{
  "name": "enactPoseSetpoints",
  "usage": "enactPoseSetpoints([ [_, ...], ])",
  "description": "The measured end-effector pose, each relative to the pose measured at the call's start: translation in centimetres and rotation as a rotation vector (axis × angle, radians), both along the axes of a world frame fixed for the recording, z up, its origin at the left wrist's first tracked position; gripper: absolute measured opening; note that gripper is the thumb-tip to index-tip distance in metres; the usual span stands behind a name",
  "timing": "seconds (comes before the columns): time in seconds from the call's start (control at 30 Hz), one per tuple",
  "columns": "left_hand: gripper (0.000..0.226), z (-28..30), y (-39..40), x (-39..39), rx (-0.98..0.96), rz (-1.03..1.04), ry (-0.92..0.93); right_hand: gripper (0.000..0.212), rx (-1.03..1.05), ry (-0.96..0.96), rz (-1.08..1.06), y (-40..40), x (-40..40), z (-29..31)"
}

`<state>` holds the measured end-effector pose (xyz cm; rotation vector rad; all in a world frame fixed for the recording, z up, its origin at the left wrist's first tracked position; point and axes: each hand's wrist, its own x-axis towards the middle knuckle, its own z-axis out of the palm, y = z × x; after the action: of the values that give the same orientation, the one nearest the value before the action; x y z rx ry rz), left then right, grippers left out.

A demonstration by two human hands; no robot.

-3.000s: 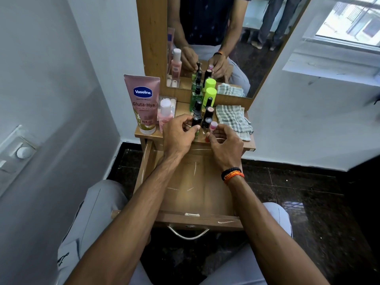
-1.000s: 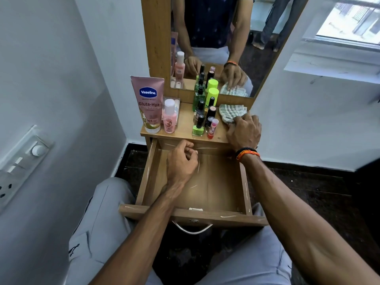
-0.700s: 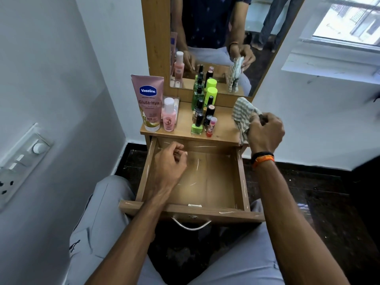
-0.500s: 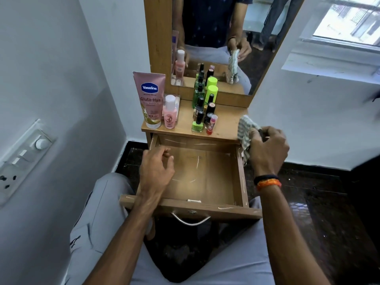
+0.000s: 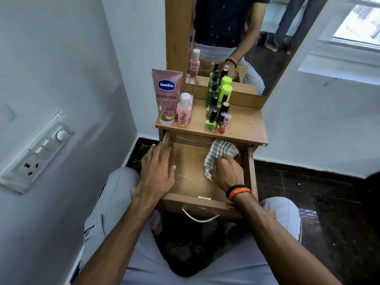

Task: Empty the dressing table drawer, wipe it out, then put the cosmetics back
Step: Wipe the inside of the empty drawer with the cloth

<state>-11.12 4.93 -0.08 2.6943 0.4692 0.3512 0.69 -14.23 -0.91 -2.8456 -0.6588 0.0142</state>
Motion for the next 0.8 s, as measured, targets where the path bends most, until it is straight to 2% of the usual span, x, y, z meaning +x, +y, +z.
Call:
enactPoseSetpoints([
  [0.1, 0.065, -0.3, 0.2, 0.1, -0.004, -0.017, 0.061, 0.036, -0.042, -0.033, 0.019, -0.1, 1.4, -0.3],
  [0.27, 0.060, -0.3, 0.1, 0.0, -0.045, -0.008, 0.093, 0.071, -0.069, 0.123, -0.008, 1.1, 3.7, -1.0],
  [0.5, 0.061, -0.1, 0.6, 0.2, -0.057, -0.011, 0.092, 0.047, -0.156, 0.115, 0.130, 0.8, 2.9, -1.9],
  [0.6, 0.060, -0.1, 0.9, 0.1, -0.021, -0.017, 0.091, 0.056, -0.186, 0.137, 0.180, -0.5, 2.3, -2.5],
  [0.67, 0.058, -0.1, 1.1, -0.1, -0.031, -0.021, 0.098, 0.063, -0.187, 0.162, 0.123, -1.0, 2.8, -2.3],
  [0.73, 0.056, -0.2, 1.1, -0.1, -0.072, -0.039, 0.097, 0.065, -0.180, 0.186, 0.073, -0.7, 3.4, -1.7],
  [0.8, 0.054, -0.1, 1.1, -0.1, -0.147, -0.052, 0.093, 0.065, -0.181, 0.169, 0.121, 0.1, 3.7, -1.5],
])
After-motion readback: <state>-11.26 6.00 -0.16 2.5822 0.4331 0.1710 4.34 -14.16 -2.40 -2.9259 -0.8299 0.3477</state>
